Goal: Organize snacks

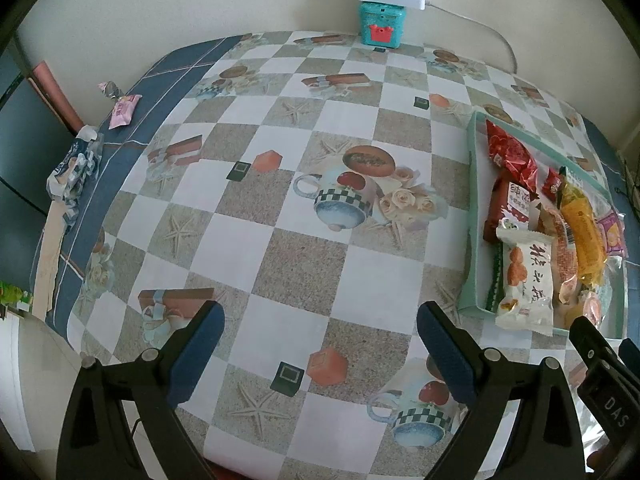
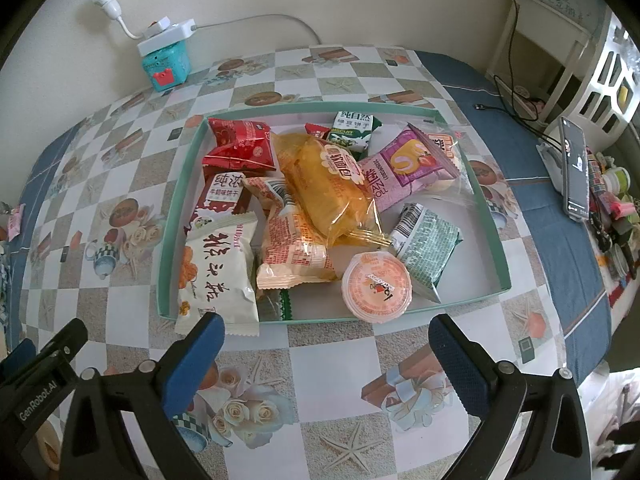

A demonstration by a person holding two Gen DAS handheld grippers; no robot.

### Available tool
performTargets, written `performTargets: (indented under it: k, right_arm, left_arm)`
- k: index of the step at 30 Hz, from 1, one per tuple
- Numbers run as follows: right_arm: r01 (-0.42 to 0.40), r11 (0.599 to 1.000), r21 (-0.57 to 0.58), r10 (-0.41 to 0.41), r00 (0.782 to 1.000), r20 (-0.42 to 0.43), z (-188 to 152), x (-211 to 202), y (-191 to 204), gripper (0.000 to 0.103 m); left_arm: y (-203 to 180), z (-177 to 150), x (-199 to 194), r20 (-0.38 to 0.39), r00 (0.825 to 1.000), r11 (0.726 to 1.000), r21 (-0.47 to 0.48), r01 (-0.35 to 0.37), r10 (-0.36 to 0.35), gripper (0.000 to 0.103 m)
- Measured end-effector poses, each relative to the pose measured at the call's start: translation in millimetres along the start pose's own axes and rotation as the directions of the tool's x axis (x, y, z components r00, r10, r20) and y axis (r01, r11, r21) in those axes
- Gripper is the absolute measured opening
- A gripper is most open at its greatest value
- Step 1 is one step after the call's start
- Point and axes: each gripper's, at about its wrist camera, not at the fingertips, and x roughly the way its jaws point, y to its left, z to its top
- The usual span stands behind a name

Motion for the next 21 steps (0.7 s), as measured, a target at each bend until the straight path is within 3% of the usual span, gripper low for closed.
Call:
performTargets:
  k: [21]
  right_arm:
    - [0.0, 1.0, -0.006, 0.0, 1.0, -0.004, -0.5, 1.7, 2.3, 0.103]
  left_arm:
    - [1.0, 0.5, 0.6, -0.002, 1.0, 1.0, -0.004, 0.001, -0.001, 0.097]
